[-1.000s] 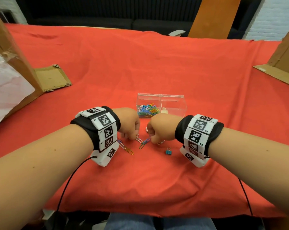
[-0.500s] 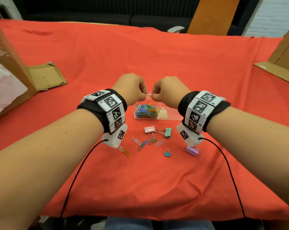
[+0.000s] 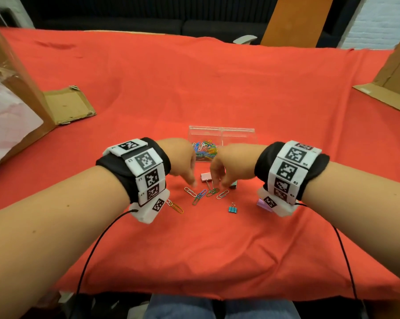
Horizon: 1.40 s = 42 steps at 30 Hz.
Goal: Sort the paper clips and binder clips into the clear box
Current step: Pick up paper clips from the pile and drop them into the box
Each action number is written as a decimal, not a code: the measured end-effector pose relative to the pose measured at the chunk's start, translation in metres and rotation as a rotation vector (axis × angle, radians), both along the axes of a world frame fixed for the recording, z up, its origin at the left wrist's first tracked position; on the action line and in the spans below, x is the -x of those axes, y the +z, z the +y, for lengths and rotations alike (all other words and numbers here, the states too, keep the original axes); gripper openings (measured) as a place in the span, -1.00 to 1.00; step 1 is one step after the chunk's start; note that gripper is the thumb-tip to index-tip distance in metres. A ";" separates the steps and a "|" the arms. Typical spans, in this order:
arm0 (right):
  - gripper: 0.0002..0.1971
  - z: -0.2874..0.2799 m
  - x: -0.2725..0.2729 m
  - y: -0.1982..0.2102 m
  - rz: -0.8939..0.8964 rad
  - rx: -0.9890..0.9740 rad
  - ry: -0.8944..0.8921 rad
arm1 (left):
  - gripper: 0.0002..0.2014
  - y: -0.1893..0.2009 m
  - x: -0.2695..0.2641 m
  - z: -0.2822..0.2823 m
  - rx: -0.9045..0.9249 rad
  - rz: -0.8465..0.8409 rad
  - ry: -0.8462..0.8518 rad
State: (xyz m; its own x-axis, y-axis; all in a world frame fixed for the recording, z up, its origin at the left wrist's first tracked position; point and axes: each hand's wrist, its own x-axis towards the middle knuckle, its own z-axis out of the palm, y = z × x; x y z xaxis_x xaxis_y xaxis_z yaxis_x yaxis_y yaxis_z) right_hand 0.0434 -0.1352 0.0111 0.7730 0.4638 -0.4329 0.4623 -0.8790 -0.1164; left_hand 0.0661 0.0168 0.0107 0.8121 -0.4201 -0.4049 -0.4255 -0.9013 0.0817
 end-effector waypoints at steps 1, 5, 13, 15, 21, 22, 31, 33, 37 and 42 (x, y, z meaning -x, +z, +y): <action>-0.77 0.000 0.003 -0.004 0.006 0.022 0.007 | -0.56 -0.004 0.003 -0.001 -0.045 0.018 -0.006; -0.66 0.002 0.008 -0.016 -0.024 0.054 -0.004 | -0.37 -0.018 0.014 -0.009 -0.124 0.051 -0.021; -0.79 -0.001 0.015 -0.020 -0.002 0.068 -0.005 | -0.62 -0.018 0.019 -0.012 -0.141 0.114 -0.009; -0.81 -0.001 0.015 -0.021 0.002 0.046 -0.003 | -0.67 -0.021 0.016 -0.008 -0.082 0.180 0.034; -0.63 0.010 0.017 -0.020 -0.024 -0.035 0.014 | -0.84 -0.022 0.015 -0.003 -0.023 0.233 0.058; -0.60 0.013 0.017 -0.020 -0.027 -0.054 0.013 | -0.86 -0.022 0.015 -0.003 -0.021 0.229 0.056; -0.69 0.029 0.018 -0.027 -0.070 0.011 0.055 | -0.71 -0.027 0.014 -0.002 0.012 0.175 0.019; -0.71 0.026 0.016 -0.025 -0.084 -0.013 0.039 | -0.76 -0.025 0.015 -0.002 0.043 0.176 0.009; -0.78 0.014 0.014 -0.016 -0.091 -0.052 -0.022 | -0.91 -0.018 0.012 -0.003 0.139 0.151 0.030; -0.78 0.002 0.015 -0.013 -0.067 0.044 -0.012 | -0.90 -0.022 0.010 -0.004 0.143 0.162 0.012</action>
State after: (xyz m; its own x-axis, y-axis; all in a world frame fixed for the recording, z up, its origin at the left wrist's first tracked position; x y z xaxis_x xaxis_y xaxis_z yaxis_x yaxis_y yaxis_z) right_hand 0.0280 -0.1328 -0.0017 0.8061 0.4363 -0.3998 0.4573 -0.8881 -0.0470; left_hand 0.0560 0.0128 -0.0109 0.7465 -0.4737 -0.4673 -0.3861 -0.8803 0.2756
